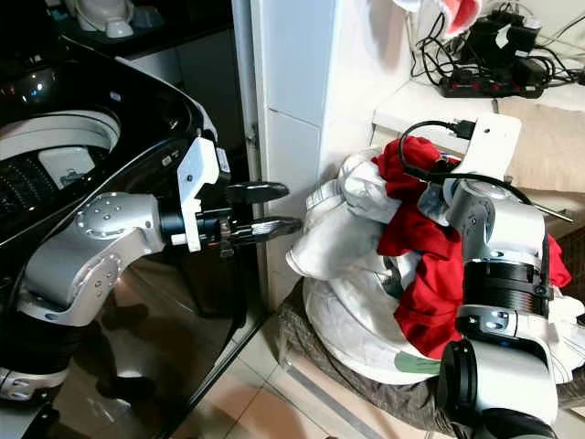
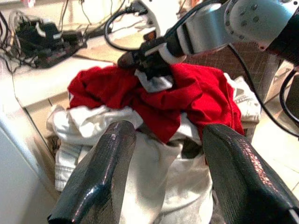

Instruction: Clothes washing

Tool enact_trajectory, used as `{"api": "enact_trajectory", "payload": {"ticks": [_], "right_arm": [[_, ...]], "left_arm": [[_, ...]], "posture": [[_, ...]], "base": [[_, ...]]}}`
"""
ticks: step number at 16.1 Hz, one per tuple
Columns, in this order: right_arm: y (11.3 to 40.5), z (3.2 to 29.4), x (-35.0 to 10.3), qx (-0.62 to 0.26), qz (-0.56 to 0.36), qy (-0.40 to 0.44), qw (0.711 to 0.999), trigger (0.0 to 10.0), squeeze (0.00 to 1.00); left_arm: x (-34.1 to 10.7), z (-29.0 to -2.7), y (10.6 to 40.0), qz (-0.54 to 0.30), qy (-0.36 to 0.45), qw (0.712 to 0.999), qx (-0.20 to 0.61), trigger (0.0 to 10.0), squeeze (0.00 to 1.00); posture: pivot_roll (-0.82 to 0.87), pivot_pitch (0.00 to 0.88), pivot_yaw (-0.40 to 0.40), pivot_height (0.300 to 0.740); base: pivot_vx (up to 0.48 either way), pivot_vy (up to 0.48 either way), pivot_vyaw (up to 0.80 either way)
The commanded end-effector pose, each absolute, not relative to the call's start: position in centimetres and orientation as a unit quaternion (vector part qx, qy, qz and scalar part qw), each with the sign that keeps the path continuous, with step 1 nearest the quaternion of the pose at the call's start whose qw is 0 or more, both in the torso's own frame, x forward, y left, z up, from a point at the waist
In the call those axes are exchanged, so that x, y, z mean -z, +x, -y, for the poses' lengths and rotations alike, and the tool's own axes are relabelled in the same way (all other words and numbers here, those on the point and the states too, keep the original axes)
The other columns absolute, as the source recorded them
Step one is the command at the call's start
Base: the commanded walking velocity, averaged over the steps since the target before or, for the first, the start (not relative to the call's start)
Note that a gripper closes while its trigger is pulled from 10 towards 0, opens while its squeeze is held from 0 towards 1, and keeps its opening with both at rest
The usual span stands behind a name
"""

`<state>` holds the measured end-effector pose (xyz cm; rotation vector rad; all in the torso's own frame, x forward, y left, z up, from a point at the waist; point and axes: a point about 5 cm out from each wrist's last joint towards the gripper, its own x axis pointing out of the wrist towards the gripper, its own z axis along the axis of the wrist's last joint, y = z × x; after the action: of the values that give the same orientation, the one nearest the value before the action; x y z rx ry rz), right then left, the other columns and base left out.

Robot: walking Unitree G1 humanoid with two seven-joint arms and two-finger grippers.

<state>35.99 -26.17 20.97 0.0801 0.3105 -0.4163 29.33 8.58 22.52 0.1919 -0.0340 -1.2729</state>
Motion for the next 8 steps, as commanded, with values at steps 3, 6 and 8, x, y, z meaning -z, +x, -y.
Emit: {"api": "enact_trajectory", "payload": {"ticks": [3, 6, 8], "right_arm": [[36.0, 26.2, -19.8, 0.206, -0.165, 0.089, 0.961, 10.0, 0.0], [36.0, 26.1, -19.4, 0.198, -0.166, 0.115, 0.959, 0.2, 0.0], [36.0, 26.2, -19.4, 0.199, -0.164, 0.12, 0.959, 0.0, 0.0]], "left_arm": [[-22.8, -8.6, 29.0, 0.016, 0.098, 0.792, 0.602, 10.0, 0.0], [-22.8, -8.5, 28.9, 0.017, 0.098, 0.787, 0.608, 10.0, 0.0], [-22.8, -8.5, 28.8, 0.015, 0.1, 0.784, 0.613, 10.0, 0.0]], "posture": [[-0.05, 0.0, 0.026, 0.74], [-0.05, 0.0, 0.029, 0.74], [-0.05, 0.0, 0.029, 0.74]], "base": [[0.0, 0.0, 0.0], [0.0, 0.0, 0.0], [0.0, 0.0, 0.0]]}}
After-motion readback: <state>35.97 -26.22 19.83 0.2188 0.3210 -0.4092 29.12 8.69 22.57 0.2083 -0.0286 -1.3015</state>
